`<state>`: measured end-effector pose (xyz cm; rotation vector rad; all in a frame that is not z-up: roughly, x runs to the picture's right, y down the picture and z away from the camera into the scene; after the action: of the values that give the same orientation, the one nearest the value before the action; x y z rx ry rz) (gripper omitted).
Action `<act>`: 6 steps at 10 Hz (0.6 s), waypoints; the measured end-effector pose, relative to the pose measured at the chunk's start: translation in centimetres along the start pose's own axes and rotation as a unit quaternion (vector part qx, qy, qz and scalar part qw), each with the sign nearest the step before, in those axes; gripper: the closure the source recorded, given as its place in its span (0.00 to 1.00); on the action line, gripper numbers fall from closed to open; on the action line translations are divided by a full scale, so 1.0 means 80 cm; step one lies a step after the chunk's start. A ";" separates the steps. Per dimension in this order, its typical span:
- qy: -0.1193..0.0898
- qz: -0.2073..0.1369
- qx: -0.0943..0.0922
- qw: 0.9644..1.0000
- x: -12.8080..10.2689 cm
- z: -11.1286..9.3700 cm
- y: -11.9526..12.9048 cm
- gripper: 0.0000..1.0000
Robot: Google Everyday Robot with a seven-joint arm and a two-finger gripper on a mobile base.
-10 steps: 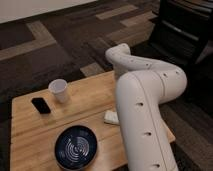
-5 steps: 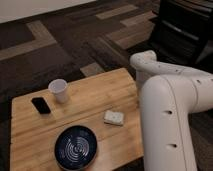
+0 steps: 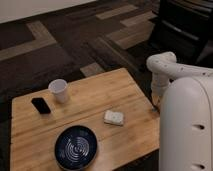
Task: Drag the pepper across the table
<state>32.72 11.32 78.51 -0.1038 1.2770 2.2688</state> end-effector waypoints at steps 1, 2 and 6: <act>-0.006 0.009 0.000 1.000 -0.012 0.000 -0.022 0.94; -0.010 0.013 0.001 1.000 -0.018 0.001 -0.035 0.94; -0.005 0.031 -0.004 1.000 -0.028 0.018 -0.084 0.94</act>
<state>38.16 14.36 74.81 -0.0557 1.2832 2.3232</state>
